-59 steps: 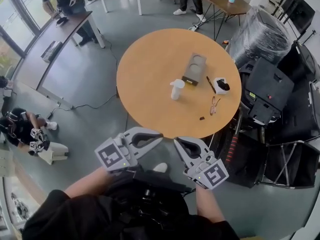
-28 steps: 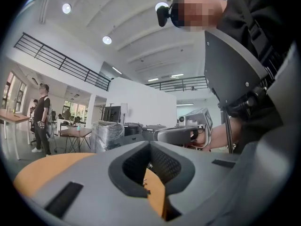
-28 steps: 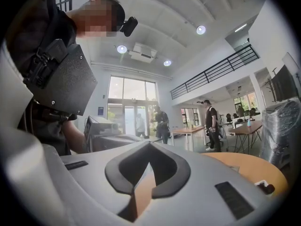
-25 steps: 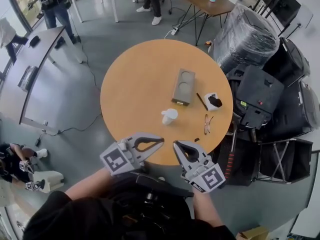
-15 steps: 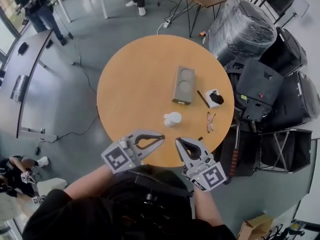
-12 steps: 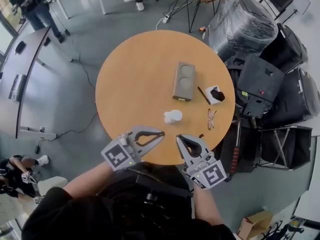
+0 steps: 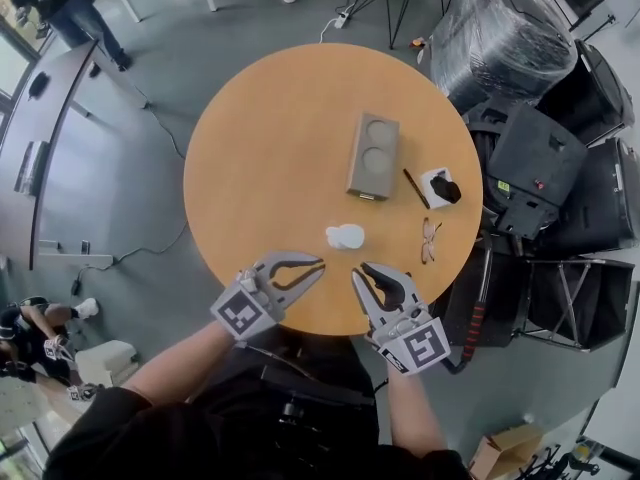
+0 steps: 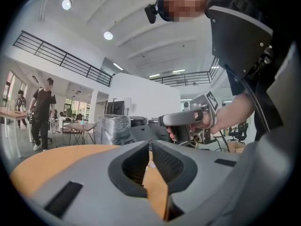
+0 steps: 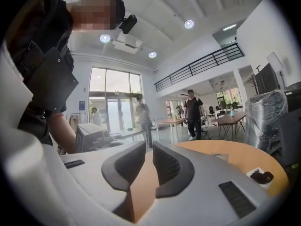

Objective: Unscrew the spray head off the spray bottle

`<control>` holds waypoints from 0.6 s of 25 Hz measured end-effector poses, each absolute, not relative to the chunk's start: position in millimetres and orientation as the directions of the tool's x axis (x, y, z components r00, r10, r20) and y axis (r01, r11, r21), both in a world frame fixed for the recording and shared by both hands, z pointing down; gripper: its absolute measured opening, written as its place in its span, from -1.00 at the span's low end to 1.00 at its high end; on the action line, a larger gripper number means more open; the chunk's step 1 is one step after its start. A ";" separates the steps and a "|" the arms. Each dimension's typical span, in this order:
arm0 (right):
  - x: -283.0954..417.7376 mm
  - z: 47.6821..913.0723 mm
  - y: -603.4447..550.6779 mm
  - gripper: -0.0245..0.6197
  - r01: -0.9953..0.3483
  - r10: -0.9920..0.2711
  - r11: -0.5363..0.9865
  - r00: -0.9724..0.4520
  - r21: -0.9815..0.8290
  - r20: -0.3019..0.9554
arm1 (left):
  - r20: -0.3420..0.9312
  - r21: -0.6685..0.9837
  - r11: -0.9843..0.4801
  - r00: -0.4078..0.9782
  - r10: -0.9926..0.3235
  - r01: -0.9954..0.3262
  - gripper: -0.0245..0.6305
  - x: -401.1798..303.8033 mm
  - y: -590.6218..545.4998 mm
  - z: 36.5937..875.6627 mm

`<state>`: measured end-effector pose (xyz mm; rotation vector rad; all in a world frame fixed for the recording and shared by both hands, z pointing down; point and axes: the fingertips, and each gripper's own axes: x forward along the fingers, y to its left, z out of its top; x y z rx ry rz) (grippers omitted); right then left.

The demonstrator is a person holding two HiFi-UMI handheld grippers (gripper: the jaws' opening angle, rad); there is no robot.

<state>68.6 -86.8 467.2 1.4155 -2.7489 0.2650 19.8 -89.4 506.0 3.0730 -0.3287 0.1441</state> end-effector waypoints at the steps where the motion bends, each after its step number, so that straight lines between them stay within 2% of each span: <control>1: 71.7 474.0 -90.9 -0.70 -0.808 -0.801 0.573 -0.588 -0.137 0.112 | 0.104 0.050 -0.971 0.968 -0.227 -0.233 -0.76 22.3 -94.0 517.2; 7: 90.5 519.4 -118.5 -0.58 -0.800 -0.792 0.587 -0.599 -0.124 0.116 | 0.122 0.051 -0.951 0.947 -0.297 -0.305 -0.67 38.5 -122.7 585.2; 15: 102.1 582.7 -137.9 -0.41 -0.815 -0.806 0.560 -0.578 -0.148 0.130 | 0.242 0.063 -0.932 0.911 -0.334 -0.358 -0.32 52.4 -141.5 702.8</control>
